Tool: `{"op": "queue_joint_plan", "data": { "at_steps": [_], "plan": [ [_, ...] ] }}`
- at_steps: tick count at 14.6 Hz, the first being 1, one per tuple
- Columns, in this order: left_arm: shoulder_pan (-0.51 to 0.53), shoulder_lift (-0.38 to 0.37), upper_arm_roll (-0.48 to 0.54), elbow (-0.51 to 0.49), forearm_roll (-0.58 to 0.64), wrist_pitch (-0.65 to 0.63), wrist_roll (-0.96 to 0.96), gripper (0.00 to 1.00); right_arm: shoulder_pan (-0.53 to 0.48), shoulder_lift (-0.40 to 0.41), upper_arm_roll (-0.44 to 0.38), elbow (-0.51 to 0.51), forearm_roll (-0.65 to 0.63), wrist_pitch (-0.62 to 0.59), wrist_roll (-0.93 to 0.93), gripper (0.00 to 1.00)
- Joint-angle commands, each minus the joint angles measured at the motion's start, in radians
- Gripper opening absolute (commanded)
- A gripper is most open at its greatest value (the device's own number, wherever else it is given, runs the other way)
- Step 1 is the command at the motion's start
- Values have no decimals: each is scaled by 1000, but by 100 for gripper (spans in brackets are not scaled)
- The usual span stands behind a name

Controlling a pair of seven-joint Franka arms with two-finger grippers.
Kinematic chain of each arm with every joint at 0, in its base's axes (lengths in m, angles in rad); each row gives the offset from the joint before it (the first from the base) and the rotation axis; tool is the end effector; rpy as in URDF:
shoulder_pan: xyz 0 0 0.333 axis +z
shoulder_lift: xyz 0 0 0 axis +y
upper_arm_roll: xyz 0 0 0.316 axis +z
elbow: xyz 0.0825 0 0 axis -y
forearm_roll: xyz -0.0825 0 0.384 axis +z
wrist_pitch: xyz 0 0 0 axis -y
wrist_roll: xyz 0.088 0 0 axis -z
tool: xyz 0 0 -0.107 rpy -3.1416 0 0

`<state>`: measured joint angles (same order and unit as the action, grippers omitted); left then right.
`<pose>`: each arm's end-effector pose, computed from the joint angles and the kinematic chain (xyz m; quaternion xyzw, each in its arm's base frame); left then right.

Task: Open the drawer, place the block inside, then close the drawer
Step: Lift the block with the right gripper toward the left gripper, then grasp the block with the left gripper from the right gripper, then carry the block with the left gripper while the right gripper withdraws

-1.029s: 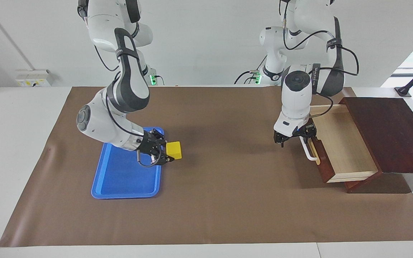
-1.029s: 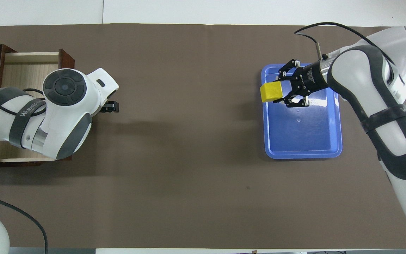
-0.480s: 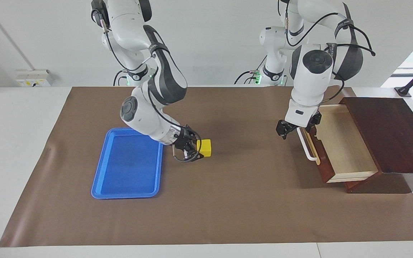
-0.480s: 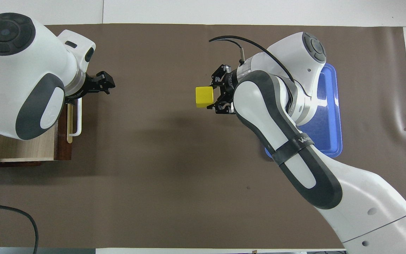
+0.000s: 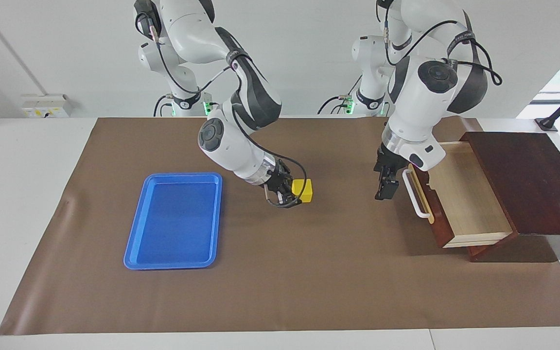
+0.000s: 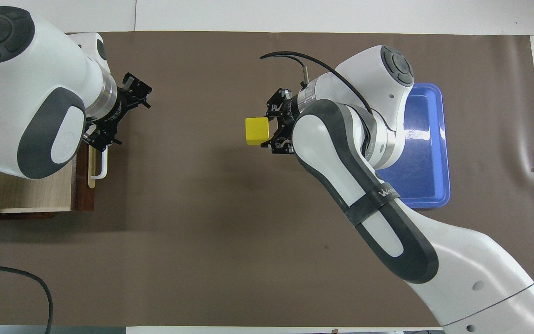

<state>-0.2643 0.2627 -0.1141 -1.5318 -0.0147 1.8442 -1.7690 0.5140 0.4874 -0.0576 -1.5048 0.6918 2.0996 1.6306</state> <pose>0.6040 -0.2330 0.5105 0.7648 0.6434 -0.0070 0.0330 0.6193 0.3456 0.4045 -0.7021 0.6487 0.2236 0.1903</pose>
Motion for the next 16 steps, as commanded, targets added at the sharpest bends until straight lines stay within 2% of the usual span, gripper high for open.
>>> {"op": "queue_joint_plan", "data": {
  "at_steps": [1, 4, 15, 16],
  "plan": [
    [-99, 101, 21, 131, -10, -43, -191, 100, 18, 30, -4, 54, 8, 14, 34, 0],
    [-187, 124, 17, 113, 44, -34, -247, 100, 26, 39, -2, 71, 14, 17, 34, 0],
    [-227, 105, 19, 15, 53, 1, -345, 100, 41, 40, -2, 71, 20, 46, 32, 0],
    [-227, 105, 19, 16, 53, 3, -351, 86, 41, 40, -2, 71, 20, 48, 32, 0]
  ]
}}
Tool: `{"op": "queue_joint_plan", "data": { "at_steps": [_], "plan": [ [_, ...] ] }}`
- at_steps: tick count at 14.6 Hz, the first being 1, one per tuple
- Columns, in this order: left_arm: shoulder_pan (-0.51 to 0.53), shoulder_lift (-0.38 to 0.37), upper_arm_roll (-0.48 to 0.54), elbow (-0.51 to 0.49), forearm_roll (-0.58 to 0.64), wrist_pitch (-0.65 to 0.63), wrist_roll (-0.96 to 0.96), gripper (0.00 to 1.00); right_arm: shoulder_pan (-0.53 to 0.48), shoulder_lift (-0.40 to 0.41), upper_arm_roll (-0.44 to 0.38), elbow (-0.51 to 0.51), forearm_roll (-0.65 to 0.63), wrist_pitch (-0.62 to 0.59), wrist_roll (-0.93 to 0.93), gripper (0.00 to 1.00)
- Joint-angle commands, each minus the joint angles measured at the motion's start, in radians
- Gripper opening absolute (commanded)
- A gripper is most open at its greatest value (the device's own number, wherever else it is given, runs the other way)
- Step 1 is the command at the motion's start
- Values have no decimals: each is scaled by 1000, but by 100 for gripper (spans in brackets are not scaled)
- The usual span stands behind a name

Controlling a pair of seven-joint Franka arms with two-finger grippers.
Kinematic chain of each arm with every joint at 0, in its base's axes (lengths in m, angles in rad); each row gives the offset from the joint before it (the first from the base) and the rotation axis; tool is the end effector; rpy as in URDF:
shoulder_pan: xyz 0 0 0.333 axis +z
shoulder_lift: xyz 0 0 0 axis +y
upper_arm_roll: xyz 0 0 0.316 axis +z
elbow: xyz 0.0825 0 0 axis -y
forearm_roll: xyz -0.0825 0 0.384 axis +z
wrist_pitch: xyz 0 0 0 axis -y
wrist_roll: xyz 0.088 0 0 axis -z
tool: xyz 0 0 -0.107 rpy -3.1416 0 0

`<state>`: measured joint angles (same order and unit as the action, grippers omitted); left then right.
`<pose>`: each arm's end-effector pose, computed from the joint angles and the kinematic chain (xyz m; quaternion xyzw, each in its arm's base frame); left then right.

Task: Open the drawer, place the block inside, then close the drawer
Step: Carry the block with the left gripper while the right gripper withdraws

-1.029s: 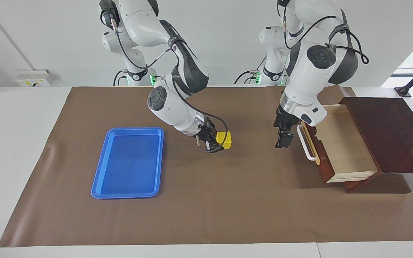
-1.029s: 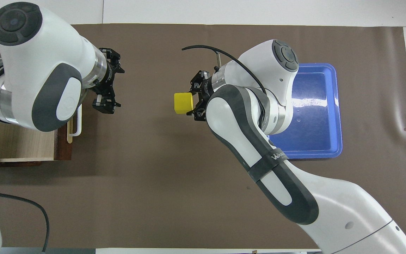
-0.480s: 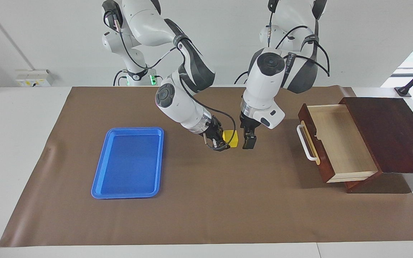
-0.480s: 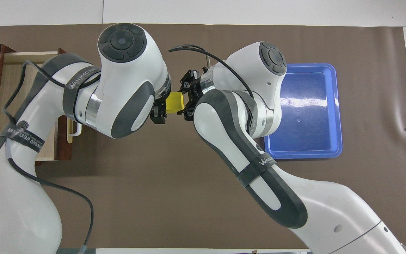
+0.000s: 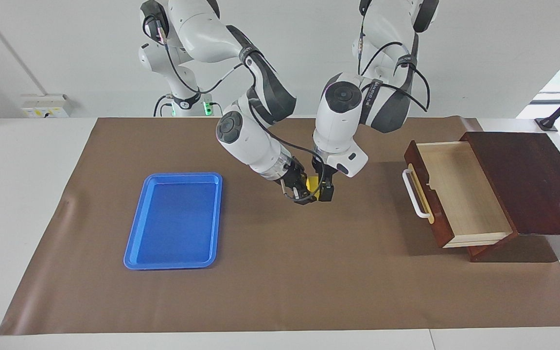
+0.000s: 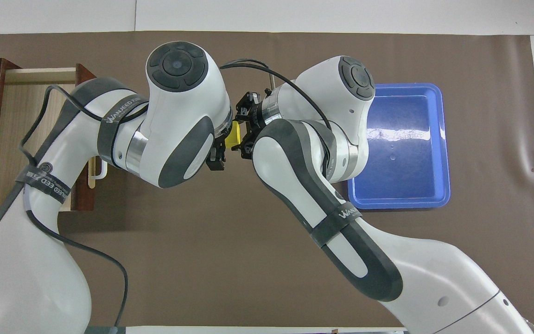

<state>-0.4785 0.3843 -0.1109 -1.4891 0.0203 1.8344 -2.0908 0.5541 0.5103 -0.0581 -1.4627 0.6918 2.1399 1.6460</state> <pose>0.5632 -0.3623 0.4503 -0.7305 -0.6826 0.0150 0.0153 0.6167 0.3733 0.4119 -0.7072 0.6413 0.2135 0.2076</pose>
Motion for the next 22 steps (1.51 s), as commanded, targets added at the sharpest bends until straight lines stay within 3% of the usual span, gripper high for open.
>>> {"op": "queue_joint_plan", "data": {
  "at_steps": [1, 3, 12, 14, 15, 18, 22],
  "plan": [
    [-12, -16, 16, -26, 18, 16, -32, 58, 0, 17, -2, 28, 20, 6, 15, 0],
    [-12, -16, 16, -25, 20, 19, -32, 0, 0, 17, -2, 27, 18, 5, 15, 0],
    [1, -21, 17, -10, 15, 16, -26, 0, -11, 14, -2, 27, 18, -8, 17, 0],
    [15, -33, 17, 4, 12, -3, -26, 0, -16, 13, -2, 27, 20, -11, 17, 68],
    [21, -41, 17, 13, 15, -12, -25, 0, -17, 8, -5, 27, 17, -14, 17, 88],
    [50, -53, 17, 41, 23, -78, -15, 0, -75, -12, -9, 21, 8, -61, -5, 93],
    [165, -116, 17, 72, 12, -155, 118, 0, -186, -110, -16, -34, -37, -179, -226, 94]
  ]
}}
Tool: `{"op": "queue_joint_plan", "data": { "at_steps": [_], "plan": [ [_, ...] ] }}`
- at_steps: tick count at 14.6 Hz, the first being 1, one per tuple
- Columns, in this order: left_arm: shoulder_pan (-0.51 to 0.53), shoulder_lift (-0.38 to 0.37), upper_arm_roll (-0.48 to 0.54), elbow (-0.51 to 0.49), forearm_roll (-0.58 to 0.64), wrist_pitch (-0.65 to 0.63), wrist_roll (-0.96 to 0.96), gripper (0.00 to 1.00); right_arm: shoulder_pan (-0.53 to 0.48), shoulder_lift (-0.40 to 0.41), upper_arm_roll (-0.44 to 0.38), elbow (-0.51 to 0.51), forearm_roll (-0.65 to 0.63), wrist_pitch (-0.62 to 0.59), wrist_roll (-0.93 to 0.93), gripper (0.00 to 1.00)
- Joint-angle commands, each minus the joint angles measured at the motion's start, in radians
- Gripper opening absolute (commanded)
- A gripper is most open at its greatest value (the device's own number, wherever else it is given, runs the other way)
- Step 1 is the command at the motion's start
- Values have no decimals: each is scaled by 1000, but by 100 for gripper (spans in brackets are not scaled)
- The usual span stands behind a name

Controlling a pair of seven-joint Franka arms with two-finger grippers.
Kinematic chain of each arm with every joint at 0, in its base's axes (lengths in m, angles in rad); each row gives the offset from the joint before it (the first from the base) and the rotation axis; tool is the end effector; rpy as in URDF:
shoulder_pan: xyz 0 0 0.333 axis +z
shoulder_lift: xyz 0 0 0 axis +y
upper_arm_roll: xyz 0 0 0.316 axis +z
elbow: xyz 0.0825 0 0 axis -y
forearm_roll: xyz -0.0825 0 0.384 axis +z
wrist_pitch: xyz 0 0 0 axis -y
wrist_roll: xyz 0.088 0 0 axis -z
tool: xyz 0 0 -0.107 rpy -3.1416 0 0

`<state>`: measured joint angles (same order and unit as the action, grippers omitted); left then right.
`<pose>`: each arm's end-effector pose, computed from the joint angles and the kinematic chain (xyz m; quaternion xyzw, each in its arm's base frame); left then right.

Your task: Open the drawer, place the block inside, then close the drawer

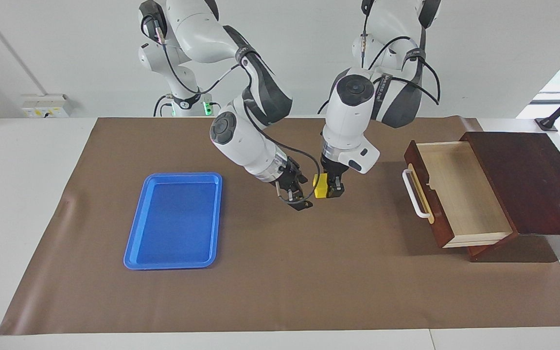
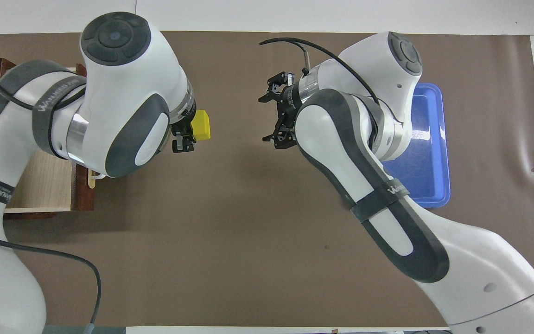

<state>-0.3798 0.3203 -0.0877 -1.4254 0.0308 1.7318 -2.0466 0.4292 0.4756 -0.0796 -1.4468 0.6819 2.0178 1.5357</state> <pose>0.5909 -0.2863 0.5138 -0.7045 -0.7097 0.0006 0.0065 0.6498 0.2867 0.4350 -0.7158 0.6329 0.2082 0.2088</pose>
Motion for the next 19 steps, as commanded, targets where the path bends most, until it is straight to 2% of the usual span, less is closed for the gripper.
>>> {"op": "queue_joint_plan", "data": {
  "at_steps": [1, 5, 7, 10, 12, 17, 19],
  "plan": [
    [109, -78, -6, 5, -3, -54, 133, 0, -97, -100, 6, -53, -59, -98, -185, 94],
    [261, -113, -6, -4, -19, -116, 388, 0, -214, -193, 6, -49, -298, -244, -498, 96],
    [317, -125, -6, -35, -15, -103, 428, 0, -263, -244, 7, -49, -416, -303, -700, 98],
    [390, -162, -6, -140, -12, -10, 546, 0, -335, -314, 6, -50, -536, -367, -998, 100],
    [433, -165, -4, -203, -11, 67, 572, 0, -377, -351, 7, -50, -588, -396, -1124, 100],
    [534, -155, -4, -303, -3, 222, 608, 0, -400, -419, 7, -55, -698, -473, -1359, 100],
    [530, -155, -4, -360, -3, 276, 605, 0, -395, -427, 9, -61, -708, -476, -1393, 100]
  ]
}}
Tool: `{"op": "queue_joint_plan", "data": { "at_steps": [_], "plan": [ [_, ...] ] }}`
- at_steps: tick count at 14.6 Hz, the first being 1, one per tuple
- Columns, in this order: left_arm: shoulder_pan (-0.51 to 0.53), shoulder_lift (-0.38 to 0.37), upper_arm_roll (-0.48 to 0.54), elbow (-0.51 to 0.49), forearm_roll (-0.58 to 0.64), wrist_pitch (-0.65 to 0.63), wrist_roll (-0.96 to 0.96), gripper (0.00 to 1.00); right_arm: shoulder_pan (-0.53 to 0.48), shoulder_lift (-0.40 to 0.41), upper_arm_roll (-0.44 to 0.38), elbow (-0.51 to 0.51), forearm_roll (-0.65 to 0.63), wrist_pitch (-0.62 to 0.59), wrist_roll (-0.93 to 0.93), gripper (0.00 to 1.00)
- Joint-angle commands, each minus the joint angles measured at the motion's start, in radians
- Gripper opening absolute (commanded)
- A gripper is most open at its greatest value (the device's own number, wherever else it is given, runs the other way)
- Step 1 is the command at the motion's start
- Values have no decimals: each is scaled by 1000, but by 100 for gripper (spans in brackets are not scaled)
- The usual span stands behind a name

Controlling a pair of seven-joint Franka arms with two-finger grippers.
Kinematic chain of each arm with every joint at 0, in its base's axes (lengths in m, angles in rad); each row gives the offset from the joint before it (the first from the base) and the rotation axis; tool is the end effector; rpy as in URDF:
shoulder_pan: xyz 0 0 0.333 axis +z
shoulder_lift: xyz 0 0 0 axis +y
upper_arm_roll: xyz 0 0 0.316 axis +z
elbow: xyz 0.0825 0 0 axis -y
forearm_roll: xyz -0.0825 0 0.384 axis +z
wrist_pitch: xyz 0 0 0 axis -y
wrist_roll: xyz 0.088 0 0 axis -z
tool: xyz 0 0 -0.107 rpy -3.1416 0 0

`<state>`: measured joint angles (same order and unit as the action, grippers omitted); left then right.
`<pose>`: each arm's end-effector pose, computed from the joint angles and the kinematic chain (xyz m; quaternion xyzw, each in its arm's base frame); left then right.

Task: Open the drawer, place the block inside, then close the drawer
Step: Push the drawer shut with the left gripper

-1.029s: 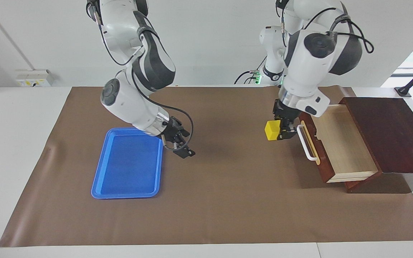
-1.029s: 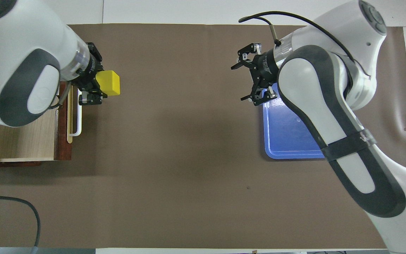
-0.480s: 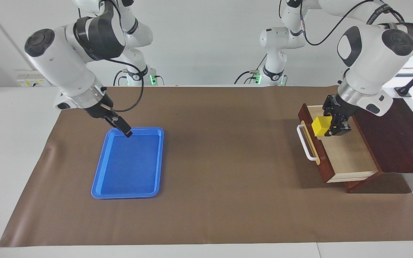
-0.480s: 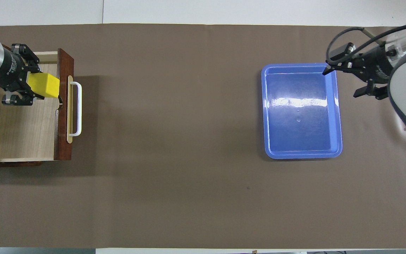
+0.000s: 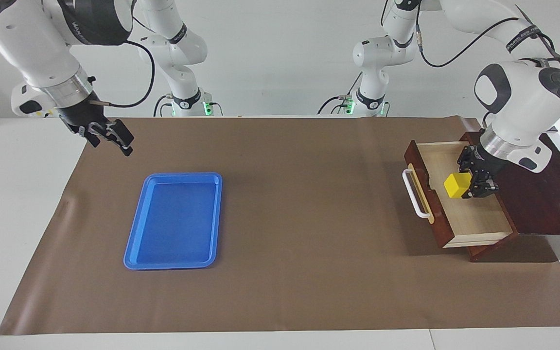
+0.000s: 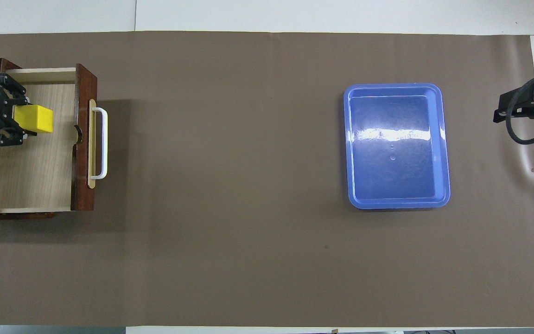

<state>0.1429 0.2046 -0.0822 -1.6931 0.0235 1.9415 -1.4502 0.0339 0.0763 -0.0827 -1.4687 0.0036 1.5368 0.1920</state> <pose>0.6262 0.0431 0.4778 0.7298 0.6833 0.0188 0.0122 0.5746 -0.0257 0.6266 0.9928 -0.1199 -0.0039 0.0016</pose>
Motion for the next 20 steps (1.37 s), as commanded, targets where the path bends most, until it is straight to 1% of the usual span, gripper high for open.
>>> {"op": "queue_joint_plan", "data": {
  "at_steps": [1, 2, 4, 6, 7, 8, 9, 10, 11, 13, 14, 15, 17, 19, 20],
  "plan": [
    [4, -39, -8, -120, 10, 88, 8, 0, 0, -27, 12, -44, -30, 8, -52, 100],
    [9, -48, -8, -149, 12, 109, 8, 0, -3, -32, 14, -57, -30, 17, -57, 100],
    [7, -74, -10, -219, 12, 167, 8, 0, 7, -50, 15, -94, -30, 22, -138, 100],
    [3, -82, -10, -240, 12, 178, 8, 0, 4, -85, 15, -155, -30, -15, -244, 100],
    [4, -80, -8, -232, 15, 172, 10, 0, 4, -116, 15, -210, -30, -30, -255, 100],
    [4, -77, -8, -226, 24, 168, 10, 40, -5, -136, 15, -246, -30, -6, -253, 100],
    [3, -76, -8, -217, 53, 159, 10, 99, -8, -136, 15, -249, -30, 8, -252, 100],
    [1, -65, -11, -177, 87, 113, 10, 100, -6, -133, 15, -245, -30, 12, -250, 100],
    [-6, -51, -14, -119, 87, 55, 5, 100, -2, -130, 14, -242, -30, 38, -241, 100],
    [-75, -13, -11, 13, 82, -77, -21, 100, -6, -128, 14, -242, -31, 51, -227, 100],
    [-104, 1, -11, 54, 82, -114, -79, 100, -8, -128, 14, -242, -31, 49, -227, 100],
    [-140, 7, -11, 73, 85, -131, -157, 100, -8, -128, 14, -242, -31, 48, -227, 100],
    [-190, 6, -11, 58, 89, -122, -238, 100, -8, -128, 14, -243, -33, 45, -226, 100],
    [-201, -7, -11, 11, 92, -101, -249, 100, -9, -128, 12, -242, -39, 49, -224, 100],
    [-212, -20, -11, -34, 92, -69, -251, 100, -9, -127, 14, -242, -48, 51, -226, 100]
  ]
}}
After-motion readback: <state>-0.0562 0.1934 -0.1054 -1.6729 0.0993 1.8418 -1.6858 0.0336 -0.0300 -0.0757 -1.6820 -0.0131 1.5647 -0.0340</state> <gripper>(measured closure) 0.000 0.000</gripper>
